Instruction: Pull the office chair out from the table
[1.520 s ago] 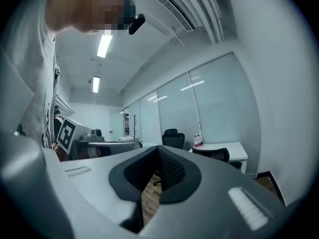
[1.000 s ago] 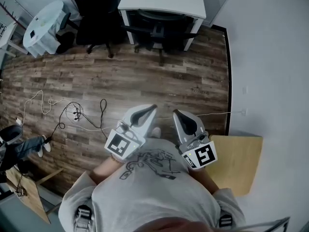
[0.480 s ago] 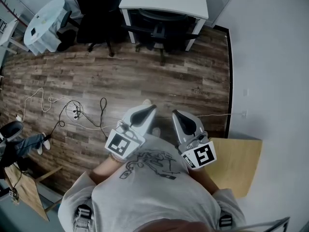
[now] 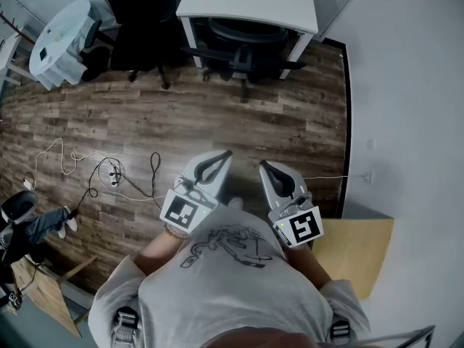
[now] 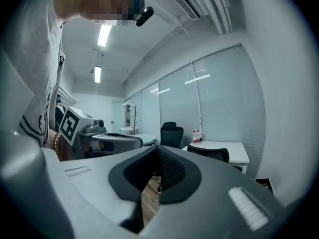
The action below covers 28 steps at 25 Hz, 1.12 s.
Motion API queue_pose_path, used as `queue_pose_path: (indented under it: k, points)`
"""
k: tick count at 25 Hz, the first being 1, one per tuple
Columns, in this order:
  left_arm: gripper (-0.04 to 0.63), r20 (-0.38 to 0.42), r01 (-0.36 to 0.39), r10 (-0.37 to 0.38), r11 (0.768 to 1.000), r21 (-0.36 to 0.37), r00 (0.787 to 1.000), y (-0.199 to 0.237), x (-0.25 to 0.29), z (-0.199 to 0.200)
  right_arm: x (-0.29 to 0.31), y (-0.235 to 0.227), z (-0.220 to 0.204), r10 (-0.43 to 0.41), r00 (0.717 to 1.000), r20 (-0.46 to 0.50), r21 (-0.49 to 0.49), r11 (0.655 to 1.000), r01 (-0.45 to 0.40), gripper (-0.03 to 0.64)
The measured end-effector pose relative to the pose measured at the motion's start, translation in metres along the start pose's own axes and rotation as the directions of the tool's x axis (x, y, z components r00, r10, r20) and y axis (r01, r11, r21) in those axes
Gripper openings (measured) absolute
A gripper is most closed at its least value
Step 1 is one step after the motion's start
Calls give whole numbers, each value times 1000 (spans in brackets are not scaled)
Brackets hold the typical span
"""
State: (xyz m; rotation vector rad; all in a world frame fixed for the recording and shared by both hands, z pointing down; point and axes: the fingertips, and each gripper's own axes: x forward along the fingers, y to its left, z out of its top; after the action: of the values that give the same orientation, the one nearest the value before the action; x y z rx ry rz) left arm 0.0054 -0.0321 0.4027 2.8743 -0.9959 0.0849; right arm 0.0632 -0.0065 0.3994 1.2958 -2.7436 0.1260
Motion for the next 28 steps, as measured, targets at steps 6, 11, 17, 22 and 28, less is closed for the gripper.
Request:
queue_pose_path:
  k: [6, 11, 17, 22, 28]
  points:
    - [25, -110, -7, 19, 994, 111, 994, 78, 39, -15, 67, -41, 2, -21, 999, -34, -45, 999, 19, 34]
    - [64, -195, 34, 18, 965, 260, 981, 133, 74, -29, 113, -83, -6, -58, 991, -119, -180, 983, 36, 52]
    - [94, -305, 117, 2, 920, 374, 952, 188, 120, -57, 164, -139, -35, -144, 953, -267, -405, 914, 25, 74]
    - [102, -399, 206, -8, 867, 454, 917, 228, 157, -92, 202, -178, -70, -177, 909, -378, -510, 859, -44, 94]
    - [135, -490, 280, 4, 816, 506, 872, 277, 198, -134, 247, -227, -112, -231, 852, -470, -620, 774, -132, 109]
